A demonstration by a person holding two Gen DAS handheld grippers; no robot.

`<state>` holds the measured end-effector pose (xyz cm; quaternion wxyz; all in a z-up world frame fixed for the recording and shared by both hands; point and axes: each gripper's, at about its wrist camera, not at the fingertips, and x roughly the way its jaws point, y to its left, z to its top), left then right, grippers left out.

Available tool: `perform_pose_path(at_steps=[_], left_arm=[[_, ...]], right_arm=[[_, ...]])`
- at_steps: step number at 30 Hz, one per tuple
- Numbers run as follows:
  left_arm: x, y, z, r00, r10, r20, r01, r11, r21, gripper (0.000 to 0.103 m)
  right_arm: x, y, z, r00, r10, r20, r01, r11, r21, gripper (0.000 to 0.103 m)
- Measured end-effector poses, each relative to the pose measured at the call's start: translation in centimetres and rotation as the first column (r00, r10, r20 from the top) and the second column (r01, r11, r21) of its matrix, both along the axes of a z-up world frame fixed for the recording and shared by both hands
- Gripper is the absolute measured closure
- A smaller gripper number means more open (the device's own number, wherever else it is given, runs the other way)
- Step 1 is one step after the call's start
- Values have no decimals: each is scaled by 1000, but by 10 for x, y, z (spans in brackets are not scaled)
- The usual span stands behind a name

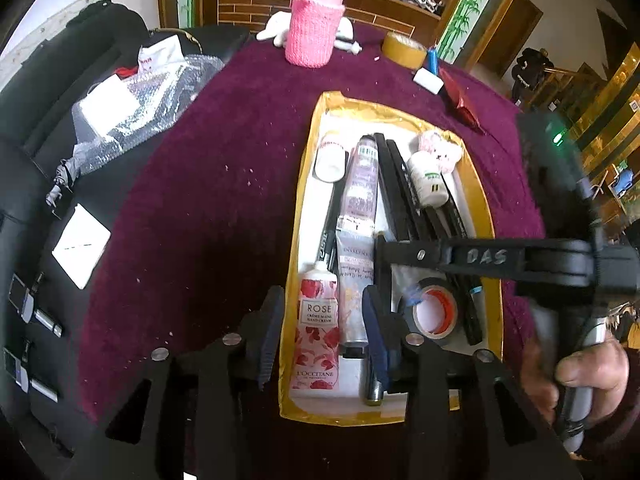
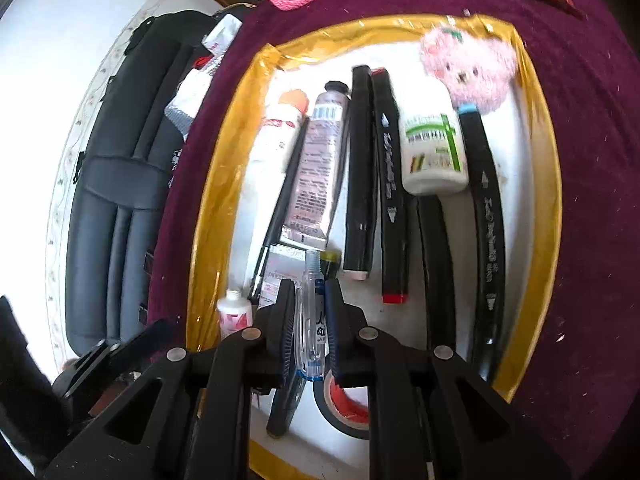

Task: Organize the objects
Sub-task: 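Carry the tube into the tray with the left gripper while the right carries the bottle there, then open both grippers to release the tube and bottle in the tray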

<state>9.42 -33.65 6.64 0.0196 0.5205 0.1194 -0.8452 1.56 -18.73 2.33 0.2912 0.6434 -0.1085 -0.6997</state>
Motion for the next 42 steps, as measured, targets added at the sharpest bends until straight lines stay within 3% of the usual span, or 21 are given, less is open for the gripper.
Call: perform_pose_path(at_steps=[5,10,17,30,42], left_arm=[[-1,-1,8,1000,4,-23,-5,999,-45,64],[-4,6,12,999,-14,-44,8,992,-128,63],[-3,12,16,998,-36,-59,24,982,-186,57],[-4,22,18,997,-47,-63,34,980,-194,56],[1,58,31,996,-40,-75,21,971,-237,55]], right_arm=[[10,2,-4,1000,-12,21,12,1000,21,90],[24,3,3,999,0,-34,3,996,94,90],[24,7,16,996,0,-91,11,993,115,90],[32,24,37,989,-33,-147,51,991,125,88],[39,52,53,985,-31,-171,48,994,98,81]])
